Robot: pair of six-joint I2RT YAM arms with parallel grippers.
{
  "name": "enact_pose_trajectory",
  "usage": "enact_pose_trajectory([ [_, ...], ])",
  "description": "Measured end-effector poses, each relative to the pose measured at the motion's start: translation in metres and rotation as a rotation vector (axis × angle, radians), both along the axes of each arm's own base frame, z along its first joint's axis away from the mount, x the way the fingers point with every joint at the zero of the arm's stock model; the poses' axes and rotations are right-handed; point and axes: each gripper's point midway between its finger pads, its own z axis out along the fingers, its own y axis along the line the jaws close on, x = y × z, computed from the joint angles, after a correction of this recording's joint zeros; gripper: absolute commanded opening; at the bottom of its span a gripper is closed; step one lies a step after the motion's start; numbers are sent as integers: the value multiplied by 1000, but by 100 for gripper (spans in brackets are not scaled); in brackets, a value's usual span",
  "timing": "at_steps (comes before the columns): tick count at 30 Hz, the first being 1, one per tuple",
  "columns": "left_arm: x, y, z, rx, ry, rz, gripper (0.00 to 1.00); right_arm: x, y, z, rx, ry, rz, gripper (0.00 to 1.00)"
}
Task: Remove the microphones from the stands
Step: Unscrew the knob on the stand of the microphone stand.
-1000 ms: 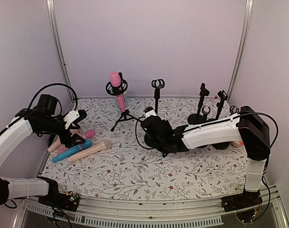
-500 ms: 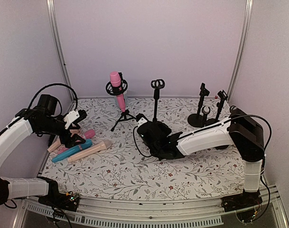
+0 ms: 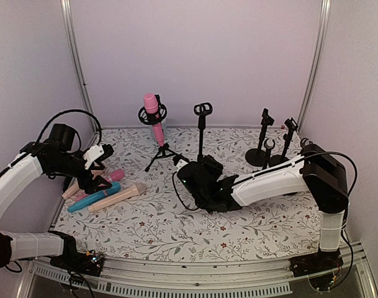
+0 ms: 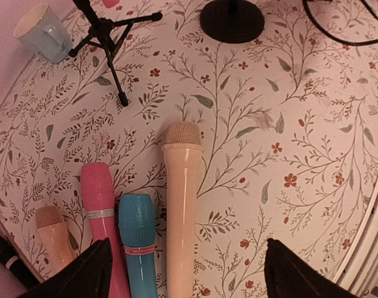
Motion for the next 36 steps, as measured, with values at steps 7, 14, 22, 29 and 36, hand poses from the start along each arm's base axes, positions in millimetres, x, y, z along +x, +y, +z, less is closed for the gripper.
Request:
enact_pose_trajectory([
  [7,0,0,0,1,0,0,86,-23,0,40,307,144,80,70],
  [14,0,0,0,-2,0,-2,85,-35,-18,86,936,478,237,60],
  [22,0,0,0,-2,1,-2,85,-38,-24,37,1307,928,200,56],
  [29,-1,0,-1,-1,2,-3,85,-35,-12,15,1579,1238,147,57],
  [36,-3,0,-6,6,11,-7,84,-25,-10,5,1717,1392,83,61],
])
